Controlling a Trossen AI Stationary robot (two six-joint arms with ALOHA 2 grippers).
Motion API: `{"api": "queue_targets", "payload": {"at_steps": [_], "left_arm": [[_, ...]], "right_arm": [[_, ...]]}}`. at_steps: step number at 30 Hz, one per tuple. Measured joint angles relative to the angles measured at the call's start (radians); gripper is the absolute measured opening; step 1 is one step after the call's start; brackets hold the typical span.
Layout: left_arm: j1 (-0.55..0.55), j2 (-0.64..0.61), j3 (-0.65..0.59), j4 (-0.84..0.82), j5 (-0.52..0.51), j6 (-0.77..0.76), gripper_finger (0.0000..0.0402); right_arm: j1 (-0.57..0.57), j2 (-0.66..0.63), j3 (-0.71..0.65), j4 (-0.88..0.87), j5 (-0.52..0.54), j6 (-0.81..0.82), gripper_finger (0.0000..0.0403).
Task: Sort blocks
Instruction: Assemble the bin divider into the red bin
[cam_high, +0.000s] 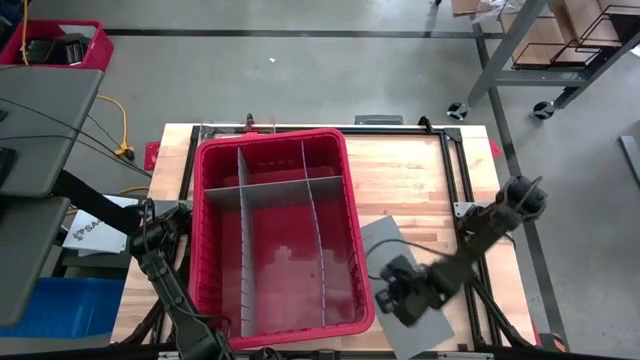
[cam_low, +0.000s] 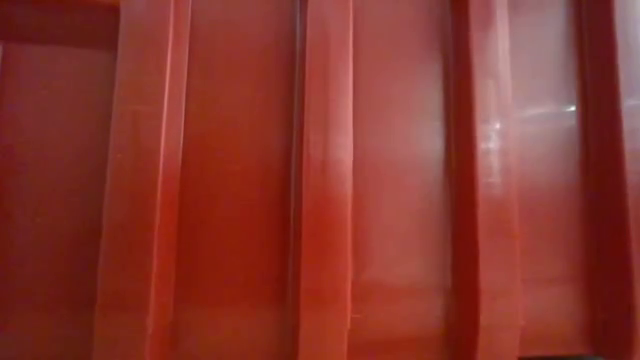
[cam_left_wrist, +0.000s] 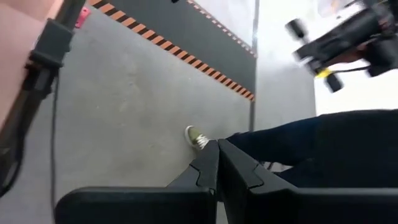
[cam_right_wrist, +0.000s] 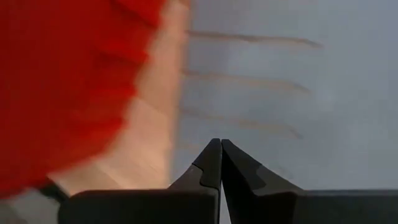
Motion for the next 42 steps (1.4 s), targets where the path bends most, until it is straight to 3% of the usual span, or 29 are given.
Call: {"api": "queue_targets", "payload": {"at_steps": [2, 5, 8, 17, 21, 30, 42], "left_arm": [[-0.004, -0.005, 0.000, 0.020, -0.003, -0.013, 0.0000], [-0.012, -0.008, 0.000, 0.034, -0.023, -0.022, 0.0000], [-0.016, -0.009, 0.000, 0.035, -0.046, -0.031, 0.0000], [-0.002, -0.009, 0.000, 0.017, -0.058, -0.095, 0.0000], [0.003, -0.009, 0.000, 0.016, -0.055, -0.127, 0.0000], [-0.008, -0.016, 0.000, 0.020, -0.051, -0.224, 0.0000], [-0.019, -0.016, 0.000, 0.025, -0.046, -0.265, 0.0000]], "right_arm": [[-0.049, -0.045, -0.111, 0.158, 0.000, -0.043, 0.0000], [-0.110, -0.122, -0.229, 0.297, 0.019, -0.078, 0.0000], [-0.187, -0.175, -0.325, 0.371, -0.028, -0.151, 0.0000], [-0.391, -0.153, -0.504, 0.635, -0.147, -0.236, 0.0000], [-0.432, -0.147, -0.543, 0.666, -0.092, -0.105, 0.0000], [-0.417, -0.146, -0.645, 0.742, 0.205, 0.420, 0.0000], [-0.547, -0.156, -0.644, 0.770, 0.240, 0.394, 0.0000]]}}
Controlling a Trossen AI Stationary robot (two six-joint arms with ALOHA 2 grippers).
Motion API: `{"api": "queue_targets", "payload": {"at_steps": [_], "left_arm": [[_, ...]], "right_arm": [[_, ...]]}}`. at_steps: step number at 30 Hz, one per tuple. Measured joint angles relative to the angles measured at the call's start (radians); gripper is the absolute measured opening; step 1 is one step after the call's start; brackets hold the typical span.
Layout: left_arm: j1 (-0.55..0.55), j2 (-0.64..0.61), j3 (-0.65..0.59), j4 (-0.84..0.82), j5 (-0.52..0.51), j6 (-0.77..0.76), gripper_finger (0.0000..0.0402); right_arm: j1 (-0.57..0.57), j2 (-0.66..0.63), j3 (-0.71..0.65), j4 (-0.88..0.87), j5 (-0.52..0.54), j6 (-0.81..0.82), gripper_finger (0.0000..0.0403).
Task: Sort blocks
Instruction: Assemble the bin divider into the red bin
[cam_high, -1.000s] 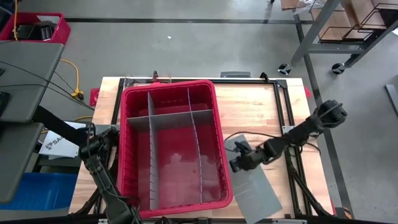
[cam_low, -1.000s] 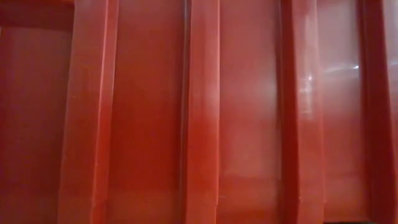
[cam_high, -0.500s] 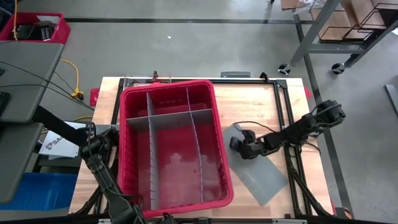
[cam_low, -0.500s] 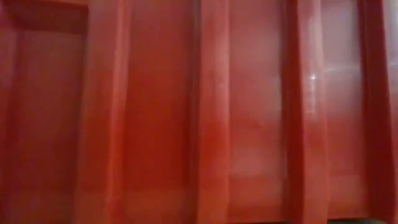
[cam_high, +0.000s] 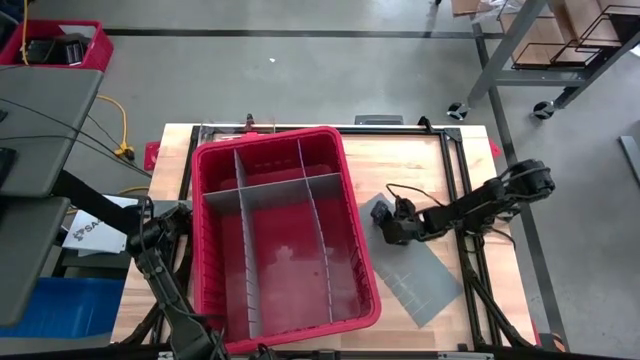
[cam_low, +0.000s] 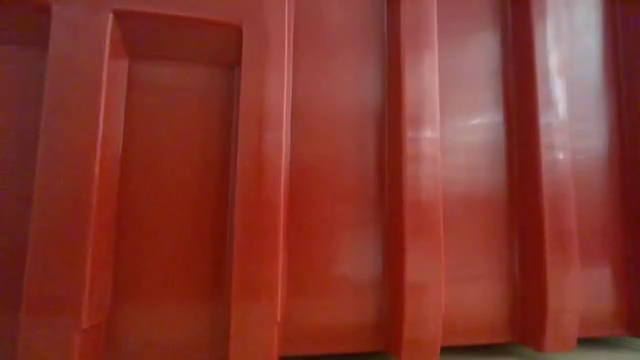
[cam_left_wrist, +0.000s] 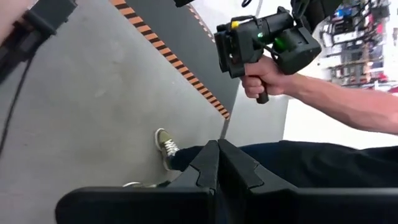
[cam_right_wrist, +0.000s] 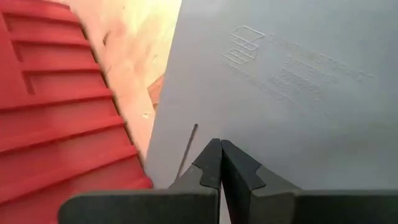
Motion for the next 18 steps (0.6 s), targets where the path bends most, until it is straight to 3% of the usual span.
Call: {"api": "queue_targets", "payload": {"at_steps": [7, 9, 14, 18], "left_arm": [[-0.021, 0.000, 0.000, 0.010, -0.022, -0.011, 0.0000], [-0.020, 0.000, 0.000, 0.010, -0.023, -0.011, 0.0000], [-0.017, 0.000, 0.001, -0.001, -0.044, 0.008, 0.0000], [-0.007, 0.000, 0.001, -0.001, -0.060, 0.037, 0.0000]], "right_arm": [[-0.003, -0.132, -0.002, 0.082, -0.273, -0.581, 0.0000], [0.037, -0.198, 0.000, -0.048, -0.334, -0.629, 0.0000], [0.126, -0.389, -0.002, -0.560, -0.342, -0.558, 0.0000], [0.170, -0.499, -0.002, -0.841, -0.437, -0.577, 0.0000]]}}
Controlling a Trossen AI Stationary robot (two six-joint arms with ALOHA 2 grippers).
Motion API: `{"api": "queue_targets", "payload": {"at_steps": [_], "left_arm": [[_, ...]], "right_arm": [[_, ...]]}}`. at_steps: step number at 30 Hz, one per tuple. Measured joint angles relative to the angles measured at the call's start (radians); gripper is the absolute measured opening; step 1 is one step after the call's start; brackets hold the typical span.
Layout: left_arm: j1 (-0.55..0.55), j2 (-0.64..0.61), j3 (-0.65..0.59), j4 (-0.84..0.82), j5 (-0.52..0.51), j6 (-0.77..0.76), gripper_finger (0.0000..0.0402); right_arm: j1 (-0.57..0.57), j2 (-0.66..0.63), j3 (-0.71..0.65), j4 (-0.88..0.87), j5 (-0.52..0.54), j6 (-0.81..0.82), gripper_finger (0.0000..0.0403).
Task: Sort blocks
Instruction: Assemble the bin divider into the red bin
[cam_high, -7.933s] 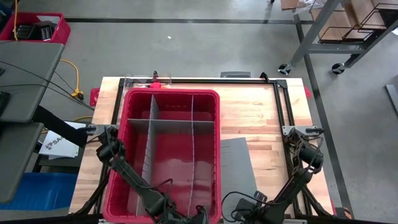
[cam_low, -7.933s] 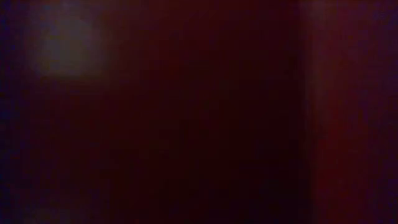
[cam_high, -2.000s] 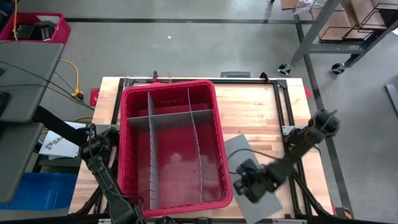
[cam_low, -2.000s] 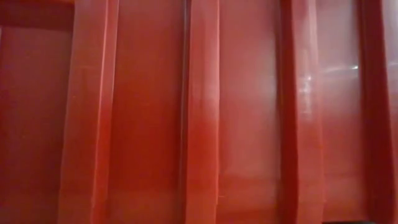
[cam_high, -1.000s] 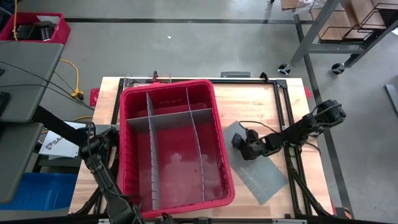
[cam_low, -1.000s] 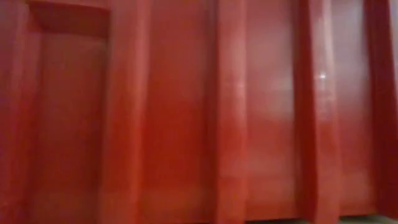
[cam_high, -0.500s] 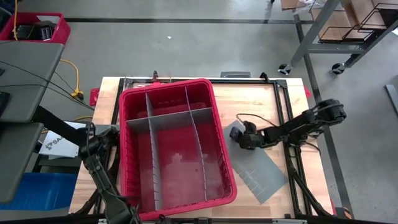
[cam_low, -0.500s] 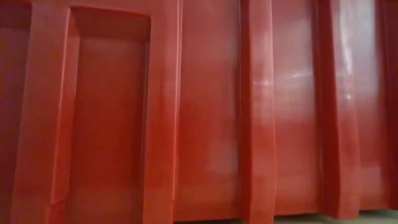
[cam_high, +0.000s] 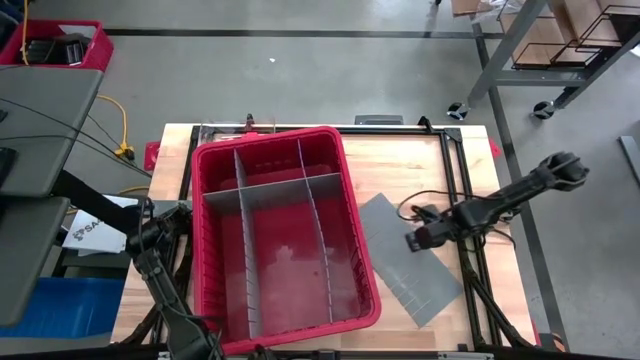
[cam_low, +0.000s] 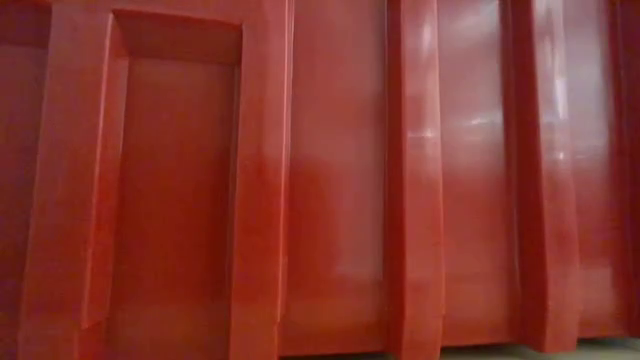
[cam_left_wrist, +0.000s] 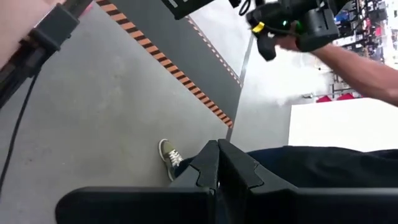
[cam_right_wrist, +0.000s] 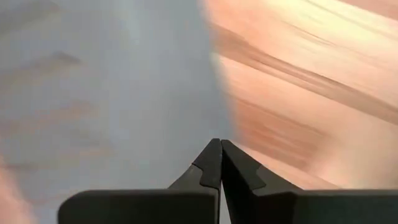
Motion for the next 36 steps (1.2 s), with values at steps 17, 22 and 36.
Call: {"api": "queue_targets", "payload": {"at_steps": [17, 22, 36], "left_arm": [[-0.009, 0.000, 0.000, 0.012, 0.009, -0.003, 0.0000], [-0.042, 0.000, 0.000, 0.010, 0.013, -0.026, 0.0000], [-0.077, 0.001, 0.000, -0.131, 0.022, -0.033, 0.0000]], "right_arm": [[0.268, 0.229, 0.053, -0.067, -0.106, 0.194, 0.0000], [0.361, 0.294, 0.148, 0.030, -0.180, 0.353, 0.0000], [0.502, 0.634, 0.395, 0.242, 0.004, 0.614, 0.0000]]}}
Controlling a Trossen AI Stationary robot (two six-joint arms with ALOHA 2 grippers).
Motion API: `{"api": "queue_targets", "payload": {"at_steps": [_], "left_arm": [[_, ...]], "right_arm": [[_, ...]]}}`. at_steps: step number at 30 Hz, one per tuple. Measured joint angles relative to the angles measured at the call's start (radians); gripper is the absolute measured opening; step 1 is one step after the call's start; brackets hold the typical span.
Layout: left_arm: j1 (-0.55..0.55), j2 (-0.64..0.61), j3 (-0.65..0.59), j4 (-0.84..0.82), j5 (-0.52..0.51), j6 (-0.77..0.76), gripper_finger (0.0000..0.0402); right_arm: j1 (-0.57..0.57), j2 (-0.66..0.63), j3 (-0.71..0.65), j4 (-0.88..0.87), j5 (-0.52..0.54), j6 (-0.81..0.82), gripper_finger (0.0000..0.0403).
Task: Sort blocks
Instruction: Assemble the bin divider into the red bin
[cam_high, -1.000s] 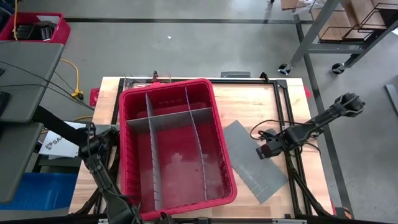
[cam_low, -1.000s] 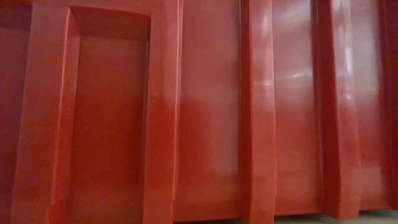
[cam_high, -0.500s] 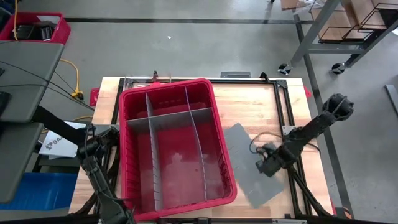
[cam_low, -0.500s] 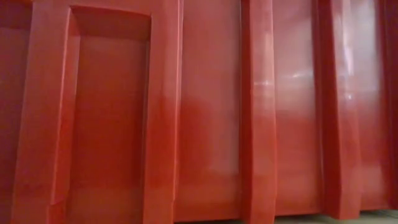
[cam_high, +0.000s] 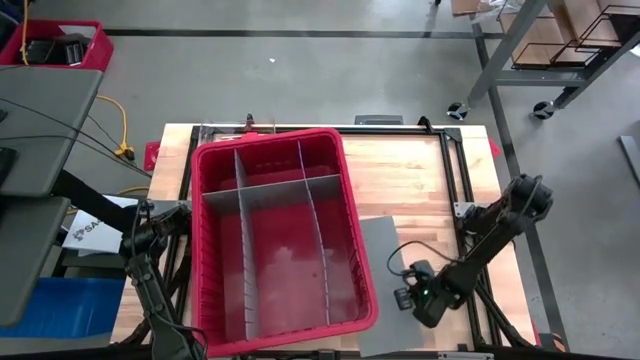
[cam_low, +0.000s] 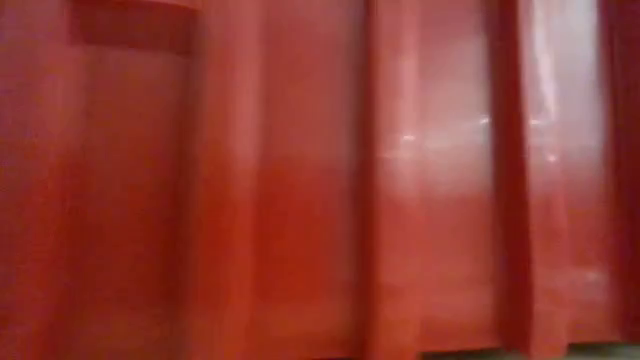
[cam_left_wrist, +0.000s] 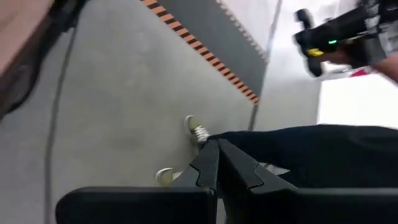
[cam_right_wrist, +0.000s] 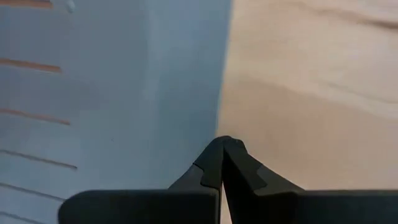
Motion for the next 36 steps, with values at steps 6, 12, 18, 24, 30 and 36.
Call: {"api": "queue_targets", "payload": {"at_steps": [6, 12, 18, 24, 30, 36], "left_arm": [[0.000, 0.001, 0.000, -0.052, 0.035, 0.014, 0.0000], [-0.007, 0.001, 0.000, -0.096, 0.084, 0.038, 0.0000], [-0.015, 0.001, 0.000, -0.161, 0.092, 0.000, 0.0000], [-0.007, 0.001, 0.000, -0.130, 0.086, 0.044, 0.0000], [0.008, -0.015, -0.001, -0.054, 0.080, 0.041, 0.0000], [0.022, -0.086, -0.001, 0.078, 0.002, 0.185, 0.0000]], "right_arm": [[0.008, 0.029, 0.119, -0.095, 0.026, -0.056, 0.0000], [0.036, 0.029, 0.171, -0.107, 0.061, -0.072, 0.0000], [0.127, 0.058, 0.240, -0.101, 0.026, -0.014, 0.0000], [0.214, 0.170, 0.273, 0.060, -0.089, 0.029, 0.0000], [0.243, 0.276, 0.317, 0.189, -0.084, 0.030, 0.0000], [0.263, 0.283, 0.328, 0.190, -0.063, 0.027, 0.0000]]}}
